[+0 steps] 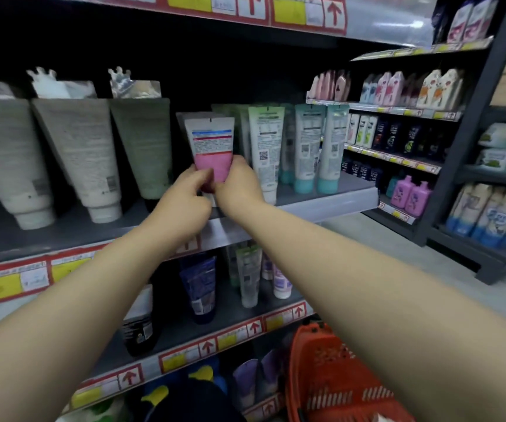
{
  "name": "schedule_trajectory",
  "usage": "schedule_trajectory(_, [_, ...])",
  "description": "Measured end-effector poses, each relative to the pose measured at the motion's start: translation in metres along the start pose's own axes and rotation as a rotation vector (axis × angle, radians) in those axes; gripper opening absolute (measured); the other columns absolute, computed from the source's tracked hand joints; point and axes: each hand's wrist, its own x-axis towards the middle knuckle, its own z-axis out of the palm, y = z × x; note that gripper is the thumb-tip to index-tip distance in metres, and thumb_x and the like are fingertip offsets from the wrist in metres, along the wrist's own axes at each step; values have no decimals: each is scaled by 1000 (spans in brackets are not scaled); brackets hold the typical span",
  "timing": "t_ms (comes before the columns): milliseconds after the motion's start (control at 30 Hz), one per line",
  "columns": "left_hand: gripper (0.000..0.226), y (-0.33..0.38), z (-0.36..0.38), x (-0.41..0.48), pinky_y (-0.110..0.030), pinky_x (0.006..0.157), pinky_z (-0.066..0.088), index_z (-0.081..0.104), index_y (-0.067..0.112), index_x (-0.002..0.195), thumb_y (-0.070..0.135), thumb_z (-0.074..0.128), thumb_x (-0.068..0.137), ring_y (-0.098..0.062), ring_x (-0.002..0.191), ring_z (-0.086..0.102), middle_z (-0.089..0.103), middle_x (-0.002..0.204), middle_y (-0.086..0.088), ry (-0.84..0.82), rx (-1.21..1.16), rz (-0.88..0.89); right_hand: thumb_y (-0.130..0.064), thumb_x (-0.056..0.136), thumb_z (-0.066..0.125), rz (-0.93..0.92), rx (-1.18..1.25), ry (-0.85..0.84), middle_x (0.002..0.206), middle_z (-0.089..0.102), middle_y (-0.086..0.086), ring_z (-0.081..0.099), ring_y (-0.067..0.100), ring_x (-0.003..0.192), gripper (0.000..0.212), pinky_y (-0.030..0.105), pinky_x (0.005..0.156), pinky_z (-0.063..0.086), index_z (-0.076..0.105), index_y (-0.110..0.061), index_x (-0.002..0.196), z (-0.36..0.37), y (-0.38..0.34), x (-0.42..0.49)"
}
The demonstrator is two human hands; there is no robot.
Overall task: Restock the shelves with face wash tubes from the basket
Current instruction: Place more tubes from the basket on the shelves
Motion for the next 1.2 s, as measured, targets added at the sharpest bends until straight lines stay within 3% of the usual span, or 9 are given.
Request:
schedule_trajectory(67, [79,3,-1,4,-8,105,30,55,8,128,5,33,53,-16,131,42,47,139,-5,-23,23,-8,-16,90,58,7,-35,5,114,61,18,59,34,104,31,36,82,49,48,-1,115,1,-1,5])
schedule_trajectory(167, [65,12,-4,-1,-15,98,34,54,7,128,1,37,66,-20,125,48,52,134,-8,-23,115,-39,-12,90,59,18,-123,-46,117,60,20,58,34,108,32,33,81,45,48,1,116,-4,-3,4])
schedule_trajectory(300, [52,24,-2,-22,-7,70,36,58,5,123,-13,40,78,-12,92,57,59,114,-7,4,297,-9,-14,90,60,-59,-201,-91,118,59,16,56,31,109,36,31,79,43,45,-2,121,-27,3,-18])
schedule_trajectory(433, [55,36,19,-43,-21,103,29,49,7,135,-4,45,82,-25,130,44,48,141,-12,-42,479,67,-13,92,51,-233,-368,-128,133,53,16,51,29,121,52,35,94,42,34,-7,141,-56,18,-53])
schedule_trajectory(600, [61,47,53,-59,-32,107,32,38,10,143,-2,43,83,-26,134,39,39,148,-10,-153,597,97,-13,92,49,-317,-523,-195,143,46,10,46,24,128,56,30,98,37,32,-10,145,-94,52,-85])
schedule_trajectory(767, [62,45,103,-72,-27,111,25,34,11,145,-1,43,84,-21,138,33,34,151,-8,-347,631,119,-14,87,51,-315,-706,-291,129,54,11,52,27,118,48,36,86,47,43,-11,133,-128,107,-113])
schedule_trajectory(933, [69,33,171,-74,-28,117,18,19,7,150,7,46,86,-18,145,19,15,158,-9,-535,703,137,-20,88,52,-241,-909,-439,150,33,13,28,25,141,61,36,113,29,31,-5,143,-155,172,-139])
schedule_trajectory(1067, [76,20,231,-74,-40,118,19,12,9,151,8,48,84,-19,147,12,6,160,-8,-692,780,146,-25,86,57,-155,-958,-542,148,35,15,30,27,139,65,35,115,24,31,-4,142,-170,229,-152])
schedule_trajectory(1200, [81,3,292,-74,-38,119,15,6,11,151,15,50,83,-20,147,9,3,160,-7,-860,874,136,-29,85,59,-71,-956,-583,149,34,14,30,26,140,69,36,115,26,30,-6,143,-182,289,-160])
